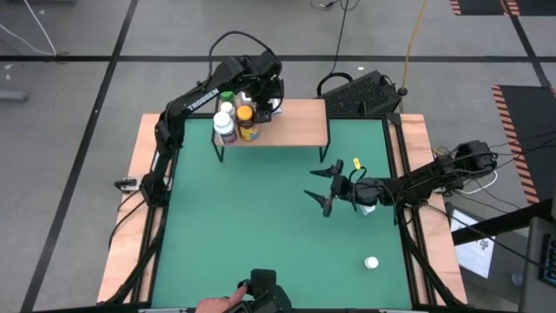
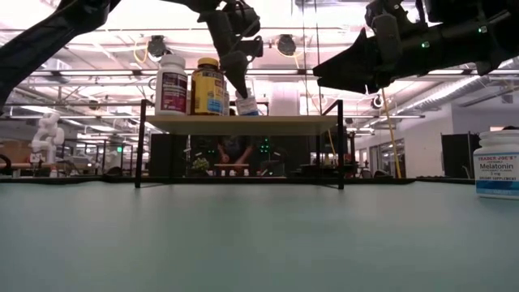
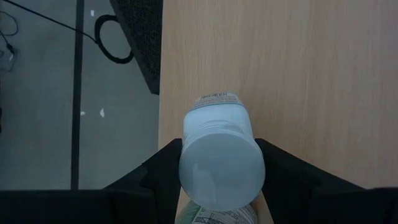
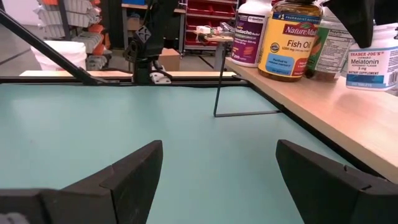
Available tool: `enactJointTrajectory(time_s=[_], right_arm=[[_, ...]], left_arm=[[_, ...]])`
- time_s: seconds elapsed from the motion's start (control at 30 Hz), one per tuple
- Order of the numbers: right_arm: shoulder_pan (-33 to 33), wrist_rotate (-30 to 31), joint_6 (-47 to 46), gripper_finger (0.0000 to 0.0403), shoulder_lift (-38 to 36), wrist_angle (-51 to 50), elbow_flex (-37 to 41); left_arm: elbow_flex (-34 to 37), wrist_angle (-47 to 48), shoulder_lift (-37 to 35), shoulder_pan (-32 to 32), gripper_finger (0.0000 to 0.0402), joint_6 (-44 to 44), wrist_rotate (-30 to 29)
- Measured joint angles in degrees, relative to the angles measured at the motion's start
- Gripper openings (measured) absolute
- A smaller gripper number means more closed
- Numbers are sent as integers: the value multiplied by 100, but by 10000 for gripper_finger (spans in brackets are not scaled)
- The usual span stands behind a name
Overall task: Pick and place medicine bottles onto shelf by color
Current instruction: Put the left white supplement bottle on the shelf, then put the top white supplement bottle on the shelf
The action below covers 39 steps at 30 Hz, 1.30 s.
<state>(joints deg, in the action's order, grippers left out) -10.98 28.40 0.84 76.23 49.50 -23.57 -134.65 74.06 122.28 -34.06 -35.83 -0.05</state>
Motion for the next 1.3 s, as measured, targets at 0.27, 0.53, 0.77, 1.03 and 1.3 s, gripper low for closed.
enactJointTrajectory(time_s=[0.27,0.53,0.77,1.03,1.3], right_arm=[[0,2,0,309,0,0,0],[0,1,-13,309,0,0,0],[0,2,-15,309,0,0,0],[0,2,-17,309,0,0,0],[0,2,-15,309,0,-2,0]], left_arm=[[0,100,0,0,220,73,0],[2,-75,0,7,225,65,-80],[2,-298,0,98,223,-66,-305],[2,-323,0,269,207,-234,-306],[2,-370,-37,626,202,6,-1193]])
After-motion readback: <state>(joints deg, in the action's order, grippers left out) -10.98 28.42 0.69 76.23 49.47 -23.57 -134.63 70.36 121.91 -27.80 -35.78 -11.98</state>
